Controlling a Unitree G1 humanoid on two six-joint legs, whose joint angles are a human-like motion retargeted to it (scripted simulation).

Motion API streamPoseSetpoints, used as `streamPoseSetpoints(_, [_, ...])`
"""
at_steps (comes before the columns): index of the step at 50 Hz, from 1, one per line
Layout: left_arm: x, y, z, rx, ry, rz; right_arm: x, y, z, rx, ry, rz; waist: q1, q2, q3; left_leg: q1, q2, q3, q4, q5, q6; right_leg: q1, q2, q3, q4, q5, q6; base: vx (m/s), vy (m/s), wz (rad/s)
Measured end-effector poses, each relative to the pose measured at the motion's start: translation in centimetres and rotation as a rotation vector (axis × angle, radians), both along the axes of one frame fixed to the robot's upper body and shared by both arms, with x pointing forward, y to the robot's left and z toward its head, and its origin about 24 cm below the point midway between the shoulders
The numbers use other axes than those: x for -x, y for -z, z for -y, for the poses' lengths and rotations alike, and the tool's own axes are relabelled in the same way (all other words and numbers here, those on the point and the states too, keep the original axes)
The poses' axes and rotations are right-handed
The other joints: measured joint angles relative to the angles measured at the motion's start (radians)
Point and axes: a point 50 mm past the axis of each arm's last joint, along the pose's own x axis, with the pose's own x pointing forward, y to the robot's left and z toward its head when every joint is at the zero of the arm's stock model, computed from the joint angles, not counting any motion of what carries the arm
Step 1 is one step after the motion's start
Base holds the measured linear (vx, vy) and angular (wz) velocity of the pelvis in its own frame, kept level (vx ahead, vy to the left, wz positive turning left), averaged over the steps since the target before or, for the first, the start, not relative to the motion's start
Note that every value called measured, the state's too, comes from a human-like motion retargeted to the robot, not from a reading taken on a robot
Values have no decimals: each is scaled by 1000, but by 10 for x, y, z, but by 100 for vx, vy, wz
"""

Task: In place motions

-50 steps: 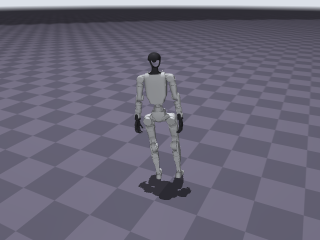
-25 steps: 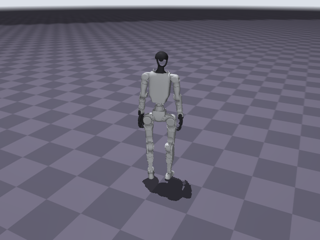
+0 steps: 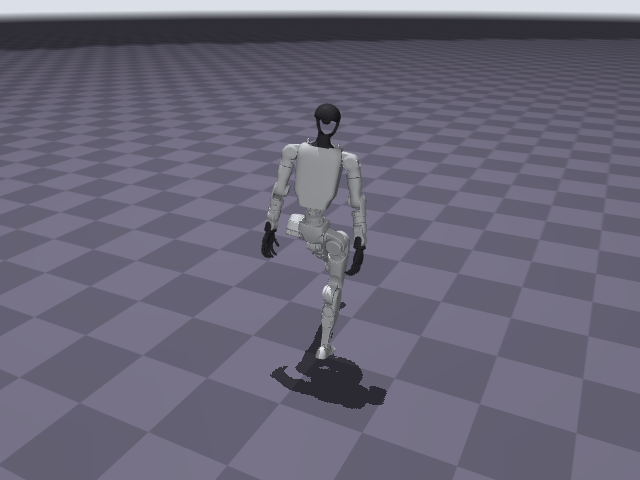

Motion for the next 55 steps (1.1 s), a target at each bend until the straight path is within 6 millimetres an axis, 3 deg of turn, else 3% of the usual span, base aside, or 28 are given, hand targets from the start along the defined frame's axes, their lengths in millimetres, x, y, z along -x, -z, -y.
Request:
streamPoseSetpoints(2, [10, 2, 5, 17, -49, -34, -17, 1, 0, -2, -88, 31, 48, -24, 90, -77, 15, 4, -1, 5, 0, 38, -45, 43, 44, -14, 0, -8, 18, -119])
streamPoseSetpoints(3, [23, 3, 8, 24, -76, -77, -21, 2, -1, 0, -133, 38, 70, -37, 105, -118, 35, 22, -4, 19, 0, 40, -63, 66, 63, -18, -2, -4, 11, -119])
streamPoseSetpoints(7, [87, 0, 19, 34, -151, -290, -39, 7, -9, 39, -281, 126, 136, -103, 110, -221, 106, 102, -43, 36, 0, 17, -135, 154, 125, -34, 6, 1, 8, -100])
streamPoseSetpoints(11, [123, -7, 23, 10, -136, -425, -75, 7, -22, 63, -374, 296, 149, -153, 110, -234, 113, 118, -67, 22, 0, -12, -183, 188, 142, -45, 21, -4, 2, -26])
streamPoseSetpoints(14, [124, -7, 22, -2, -72, -446, -105, 3, -29, 85, -431, 423, 134, -144, 110, -176, 99, 122, -62, 31, 0, -19, -178, 178, 116, -41, 40, -10, 0, 25])
streamPoseSetpoints(17, [105, -3, 22, -7, 0, -388, -127, -3, -28, 125, -476, 504, 103, -113, 110, -60, 74, 83, -19, 50, 0, -10, -153, 151, 65, -31, 52, -8, -7, 49])
streamPoseSetpoints(20, [84, 1, 22, -14, 35, -302, -131, -5, -25, 149, -490, 505, 60, -83, 77, 86, 84, 55, 92, 51, 0, 4, -106, 109, -13, -7, 39, -2, -17, 74])
streamPoseSetpoints(22, [78, 2, 21, -14, 38, -269, -116, -1, -21, 144, -471, 443, 2, -75, 0, 149, 63, 50, 214, 50, 60, -23, -97, 66, -51, -1, 44, 7, 0, 138])
streamPoseSetpoints(26, [69, 2, 18, -16, 23, -202, -66, 6, -11, 106, -360, 256, -129, -74, -158, 316, -28, 46, 404, 88, 309, -67, -125, -7, -111, -11, 85, 16, 18, 159])
streamPoseSetpoints(28, [60, 2, 14, -22, 22, -172, -37, 7, -8, 76, -270, 155, -197, -64, -222, 439, -75, 10, 389, 149, 391, -69, -134, -63, -150, -20, 109, 15, 18, 166])
streamPoseSetpoints(30, [45, 2, 9, -26, 32, -136, -10, 4, -5, 42, -162, 53, -251, -33, -281, 579, -110, -65, 270, 63, 292, -72, -113, -114, -188, -28, 133, 13, 23, 157])
streamPoseSetpoints(32, [30, 3, 7, -19, 54, -98, 22, -1, -2, 9, -52, -52, -284, 10, -345, 680, -46, 151, 78, -73, 245, -86, -79, -147, -209, -43, 143, 21, 28, 135])
streamPoseSetpoints(33, [21, 2, 7, -10, 72, -81, 39, -4, -2, -5, 5, -106, -287, 31, -382, 679, -53, 150, -9, -30, 249, -105, -64, -162, -209, -53, 140, 19, 22, 178])
streamPoseSetpoints(35, [-3, 1, 7, 13, 119, -40, 64, -8, -8, -27, 120, -190, -367, 62, -460, 611, -67, -30, -67, 34, 182, -148, -78, -283, -206, -87, 147, 4, 19, 248])
streamPoseSetpoints(37, [-41, -3, 6, 24, 137, 54, 66, -7, -19, -30, 205, -210, -333, 39, -429, 587, -83, -84, -88, 69, 160, -154, -101, -296, -201, -103, 150, -20, 21, 72])
streamPoseSetpoints(40, [-93, -17, 9, 55, 189, 230, 62, -4, -24, 2, 275, -175, -259, 11, -322, 666, -98, 7, -137, 93, 168, -91, -109, -313, -206, -121, 148, -14, 17, 12])
streamPoseSetpoints(42, [-101, -21, 9, 72, 243, 268, 64, -4, -26, -11, 241, -178, -233, -9, -332, 674, -119, -37, -136, 92, 184, -75, -125, -335, -215, -129, 159, 22, 14, 39])
streamPoseSetpoints(44, [-93, -20, 7, 71, 251, 258, 57, -3, -27, -32, 134, -194, -202, -25, -369, 649, -133, -53, -120, 86, 209, -91, -141, -327, -218, -134, 171, 27, 14, -28])
streamPoseSetpoints(46, [-74, -14, 3, 50, 204, 220, 37, 1, -26, -26, -18, -178, -182, -35, -391, 639, -140, -40, -112, 78, 230, -112, -152, -308, -213, -140, 181, 15, 23, -70])
streamPoseSetpoints(50, [-24, -3, -2, 31, 70, 57, -37, 8, -22, 26, -310, 44, -173, -53, -358, 670, -149, -5, -103, 58, 268, -106, -166, -290, -212, -155, 199, -1, 18, -69])
streamPoseSetpoints(55, [63, 0, -3, 5, -51, -273, -115, 3, -35, 90, -498, 347, -155, -65, -364, 691, -170, -19, -79, 32, 313, -106, -178, -252, -184, -180, 190, 14, 22, -43])
